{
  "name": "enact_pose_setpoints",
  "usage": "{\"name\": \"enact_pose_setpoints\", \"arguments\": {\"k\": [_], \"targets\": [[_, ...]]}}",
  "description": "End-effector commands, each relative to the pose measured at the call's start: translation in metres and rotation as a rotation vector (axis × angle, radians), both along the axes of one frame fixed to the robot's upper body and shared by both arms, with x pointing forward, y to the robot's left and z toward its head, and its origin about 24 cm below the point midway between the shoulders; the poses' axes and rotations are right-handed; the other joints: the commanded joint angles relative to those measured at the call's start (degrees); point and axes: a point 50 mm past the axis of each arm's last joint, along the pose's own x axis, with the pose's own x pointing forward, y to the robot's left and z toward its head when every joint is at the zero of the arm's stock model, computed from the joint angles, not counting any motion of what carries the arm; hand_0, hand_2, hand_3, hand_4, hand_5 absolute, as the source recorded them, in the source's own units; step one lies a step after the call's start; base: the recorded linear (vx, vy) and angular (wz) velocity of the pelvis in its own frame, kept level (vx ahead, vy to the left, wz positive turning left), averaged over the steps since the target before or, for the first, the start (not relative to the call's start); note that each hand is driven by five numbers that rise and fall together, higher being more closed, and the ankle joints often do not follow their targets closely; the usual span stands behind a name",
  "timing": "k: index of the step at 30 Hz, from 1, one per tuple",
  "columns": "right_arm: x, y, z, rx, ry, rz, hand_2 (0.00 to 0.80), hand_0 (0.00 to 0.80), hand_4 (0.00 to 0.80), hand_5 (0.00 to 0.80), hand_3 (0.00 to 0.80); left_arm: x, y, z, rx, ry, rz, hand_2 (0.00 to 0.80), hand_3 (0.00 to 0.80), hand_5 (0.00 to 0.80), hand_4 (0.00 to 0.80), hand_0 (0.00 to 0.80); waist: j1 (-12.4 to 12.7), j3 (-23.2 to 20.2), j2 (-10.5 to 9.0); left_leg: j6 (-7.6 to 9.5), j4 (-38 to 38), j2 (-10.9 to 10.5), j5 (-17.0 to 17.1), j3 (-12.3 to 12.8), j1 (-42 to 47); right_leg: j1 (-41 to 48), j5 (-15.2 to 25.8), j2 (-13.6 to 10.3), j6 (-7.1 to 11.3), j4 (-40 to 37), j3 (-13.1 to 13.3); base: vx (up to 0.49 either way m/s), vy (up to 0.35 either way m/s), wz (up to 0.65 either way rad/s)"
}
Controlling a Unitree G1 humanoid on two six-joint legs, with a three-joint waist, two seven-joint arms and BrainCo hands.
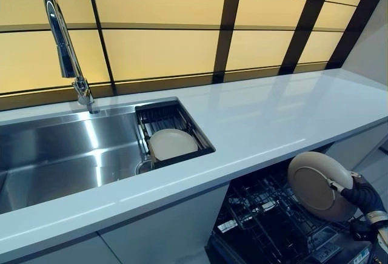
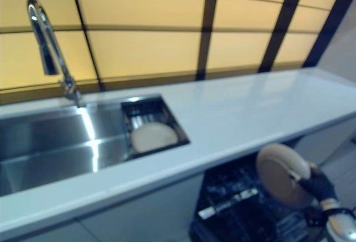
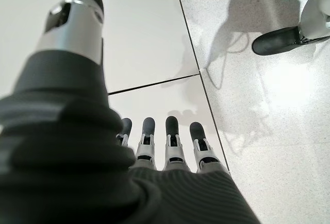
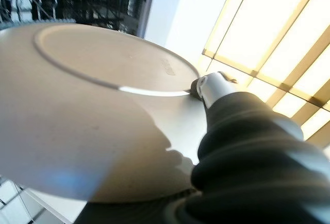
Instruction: Take plates into dishwasher
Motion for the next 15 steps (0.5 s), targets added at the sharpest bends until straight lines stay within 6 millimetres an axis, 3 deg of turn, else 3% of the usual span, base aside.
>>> {"name": "enact_pose_setpoints", "arguments": {"k": [1,15], "targets": [[0.021,0.008,0.021,0.001,-0.124,0.050,0.800,0.800,0.800,0.800,0.800,0.028,0.015,0.014,0.070,-0.077,-0.033,0.000,0.000,0.000,0.000,0.000,1.38,2.77,-0.40,2.60,1.05,-0.35,-0.67,-0.88,-1.66,0.55,-1.59,-0.96,2.37,4.24,-1.69,-0.015,-0.042,-0.04],[0.037,0.019,-0.010,0.039,-0.016,0.041,0.800,0.800,0.800,0.800,0.800,0.043,0.008,0.016,0.068,-0.101,-0.059,0.000,0.000,0.000,0.000,0.000,1.88,3.76,-0.50,2.57,1.61,0.29,-0.45,-0.45,-1.52,1.02,-1.47,-0.42,1.97,3.93,-1.57,-0.003,-0.013,-0.01]]}}
